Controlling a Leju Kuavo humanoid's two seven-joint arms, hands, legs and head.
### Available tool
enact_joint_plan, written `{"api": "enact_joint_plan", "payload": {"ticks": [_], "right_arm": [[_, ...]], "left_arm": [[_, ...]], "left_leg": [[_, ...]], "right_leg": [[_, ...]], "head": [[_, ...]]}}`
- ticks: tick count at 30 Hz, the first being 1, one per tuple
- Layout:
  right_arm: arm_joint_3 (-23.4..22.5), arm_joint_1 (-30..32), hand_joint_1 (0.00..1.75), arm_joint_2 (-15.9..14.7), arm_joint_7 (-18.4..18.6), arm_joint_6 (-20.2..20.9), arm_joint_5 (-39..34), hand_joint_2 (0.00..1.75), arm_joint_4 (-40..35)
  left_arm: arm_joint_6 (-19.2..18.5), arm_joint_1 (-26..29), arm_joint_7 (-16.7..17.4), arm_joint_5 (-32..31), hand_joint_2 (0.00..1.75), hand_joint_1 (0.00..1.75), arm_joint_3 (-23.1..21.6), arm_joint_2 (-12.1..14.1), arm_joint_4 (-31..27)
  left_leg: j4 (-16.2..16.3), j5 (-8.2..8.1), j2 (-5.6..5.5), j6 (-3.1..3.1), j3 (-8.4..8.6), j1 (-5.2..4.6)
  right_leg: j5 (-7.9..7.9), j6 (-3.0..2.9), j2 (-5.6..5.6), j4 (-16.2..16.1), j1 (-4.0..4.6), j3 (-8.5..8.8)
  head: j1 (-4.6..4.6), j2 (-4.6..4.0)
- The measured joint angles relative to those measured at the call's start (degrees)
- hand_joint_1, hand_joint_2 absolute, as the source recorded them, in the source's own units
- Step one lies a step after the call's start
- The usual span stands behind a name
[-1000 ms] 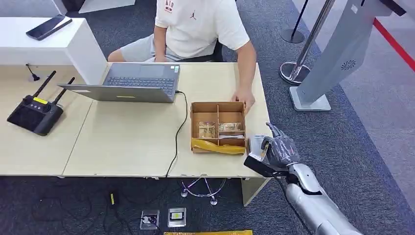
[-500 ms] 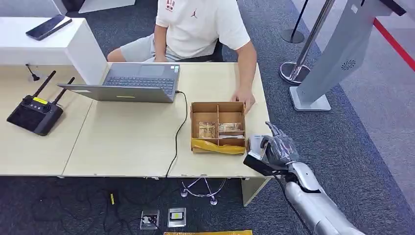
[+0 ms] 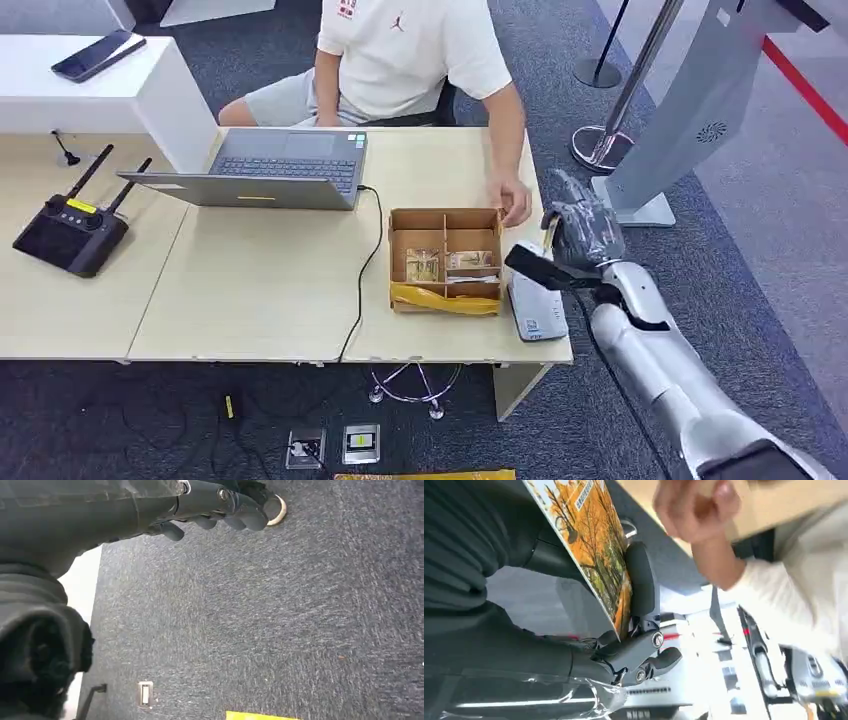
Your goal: Pass the card to the sensor for recognition and then transmit it.
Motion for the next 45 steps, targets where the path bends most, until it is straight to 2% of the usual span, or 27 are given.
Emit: {"api": "enact_joint_plan", "payload": {"ticks": [6,12,26,27,28,29,30,45], "right_arm": [[-1.1,-10.5,1.75,0.1,-2.7,-0.5,1.1,1.75,0.5],[-1.0,-15.9,1.75,1.2,-3.5,-1.3,3.3,1.75,4.3],[0.5,-19.3,1.75,5.6,-3.0,-2.4,6.8,1.75,13.2],[0.6,-19.3,1.55,5.8,-2.9,-2.5,6.9,1.75,13.8],[0.7,-19.3,0.16,6.1,-2.9,-2.6,6.9,1.75,14.4],[0.7,-19.3,0.16,6.3,-2.9,-2.6,7.0,1.75,15.0],[0.8,-19.3,0.00,6.6,-2.9,-2.7,7.0,1.75,15.5],[1.5,-19.3,0.00,7.4,-3.2,-4.7,4.2,1.75,18.4]], "left_arm": [[-0.1,-0.3,0.0,-0.8,0.00,0.00,-0.6,-0.2,0.0],[-0.9,-1.2,0.0,-2.0,0.00,0.00,-1.0,-0.2,0.0],[-2.1,-3.3,0.9,-3.3,0.00,0.00,-2.5,-0.7,0.0],[-2.1,-3.3,1.0,-3.3,0.00,0.00,-2.5,-0.7,0.0],[-2.1,-3.3,1.1,-3.3,0.00,0.00,-2.5,-0.7,0.0],[-2.1,-3.3,1.1,-3.3,0.00,0.00,-2.6,-0.8,0.0],[-2.1,-3.3,1.1,-3.3,0.00,0.00,-2.8,-0.8,0.0],[-1.6,-3.2,1.1,-2.6,0.00,0.00,-3.5,-1.5,0.0]], "left_leg": [[0.0,0.01,0.01,-0.01,-0.01,0.00],[0.0,0.01,0.00,-0.01,-0.06,0.01],[0.0,0.01,-0.01,-0.01,-0.06,0.02],[0.0,0.00,-0.01,-0.01,-0.06,0.02],[0.0,0.00,-0.01,-0.01,-0.06,0.02],[0.0,0.00,-0.01,-0.01,-0.06,0.02],[0.0,0.00,-0.01,-0.01,-0.07,0.02],[0.0,0.00,0.00,-0.01,-0.04,0.01]], "right_leg": [[0.02,-0.02,0.00,0.0,0.00,-0.04],[0.02,-0.02,0.00,0.0,0.01,-0.06],[0.02,-0.02,-0.01,0.0,0.02,-0.06],[0.01,-0.02,-0.01,0.0,0.02,-0.06],[0.01,-0.02,-0.01,0.0,0.02,-0.07],[0.01,-0.02,-0.01,0.0,0.02,-0.07],[0.01,-0.02,0.00,0.0,0.02,-0.08],[0.02,-0.02,0.03,0.0,0.01,-0.09]], "head": [[0.02,0.00],[0.02,0.00],[0.02,0.00],[0.00,0.00],[0.02,0.00],[0.02,0.00],[0.02,0.00],[0.02,0.00]]}}
